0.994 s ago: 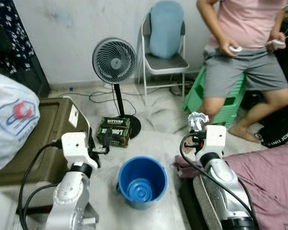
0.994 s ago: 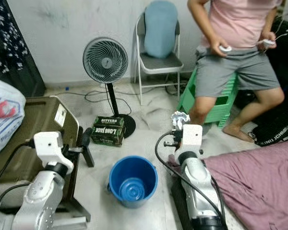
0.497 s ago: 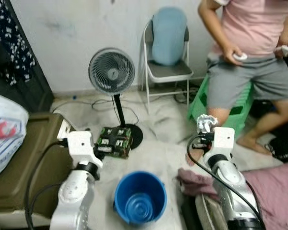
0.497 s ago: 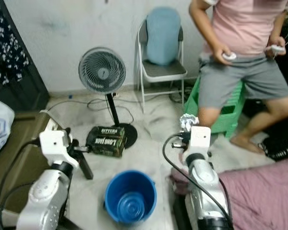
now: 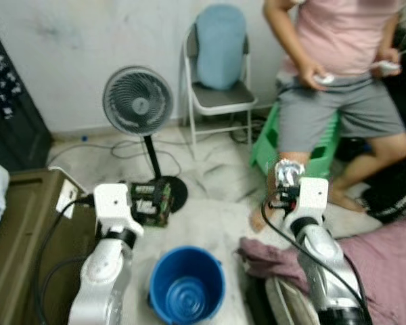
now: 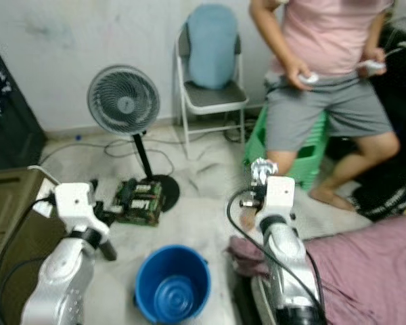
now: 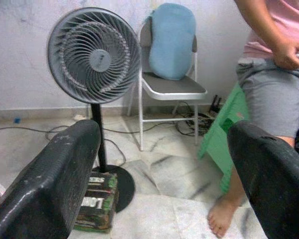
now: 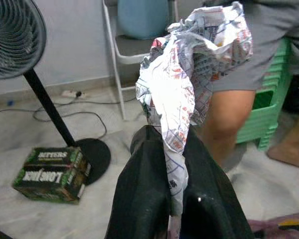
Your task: Clean up the room
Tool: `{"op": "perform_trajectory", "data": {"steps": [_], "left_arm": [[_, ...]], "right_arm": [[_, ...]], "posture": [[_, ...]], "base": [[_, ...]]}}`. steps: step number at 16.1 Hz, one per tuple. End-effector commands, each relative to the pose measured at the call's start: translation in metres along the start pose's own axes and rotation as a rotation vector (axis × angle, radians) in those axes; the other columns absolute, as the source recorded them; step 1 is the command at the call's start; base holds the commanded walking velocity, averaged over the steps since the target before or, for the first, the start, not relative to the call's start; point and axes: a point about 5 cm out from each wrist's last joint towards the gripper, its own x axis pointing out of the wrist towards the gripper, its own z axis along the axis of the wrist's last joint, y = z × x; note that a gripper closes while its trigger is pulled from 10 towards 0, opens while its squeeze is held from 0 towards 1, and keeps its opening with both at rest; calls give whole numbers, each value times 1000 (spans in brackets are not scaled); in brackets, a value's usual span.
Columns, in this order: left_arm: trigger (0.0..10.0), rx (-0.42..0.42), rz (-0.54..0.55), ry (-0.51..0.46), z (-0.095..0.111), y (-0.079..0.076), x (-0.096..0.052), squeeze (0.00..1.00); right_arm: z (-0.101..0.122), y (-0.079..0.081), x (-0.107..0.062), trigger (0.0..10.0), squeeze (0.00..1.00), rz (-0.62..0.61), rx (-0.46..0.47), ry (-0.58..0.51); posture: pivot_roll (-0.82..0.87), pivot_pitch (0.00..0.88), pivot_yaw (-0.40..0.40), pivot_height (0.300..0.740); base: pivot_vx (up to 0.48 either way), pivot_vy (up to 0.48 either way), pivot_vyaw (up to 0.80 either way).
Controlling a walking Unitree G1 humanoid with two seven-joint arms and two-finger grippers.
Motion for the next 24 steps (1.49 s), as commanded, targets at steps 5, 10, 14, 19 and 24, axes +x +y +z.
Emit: {"op": "perform_trajectory", "data": {"steps": [5, 10, 14, 19, 24], "left_arm": [[10000, 62, 4, 20, 2, 8, -3, 0], [10000, 92, 29, 31, 5, 15, -16, 0], [10000, 107, 3, 54, 2, 10, -27, 0], [10000, 171, -62, 50, 9, 12, -50, 0], [10000, 204, -37, 81, 16, 18, -74, 0]], "right_arm": [[3, 16, 15, 10000, 0, 56, -26, 11], [5, 45, 27, 10000, 0, 147, -27, 19], [-9, 53, 30, 10000, 0, 156, -30, 81], [-33, 55, 33, 10000, 0, 138, -71, 208], [-50, 71, 42, 10000, 0, 174, -112, 296]], "posture": [[-29, 20, -27, 740], [2, 61, -54, 740], [31, 79, -71, 740], [97, 118, -79, 740], [167, 189, -72, 740]], "base": [[0, 0, 0], [0, 0, 597], [0, 0, 120], [0, 0, 0], [0, 0, 0]]}}
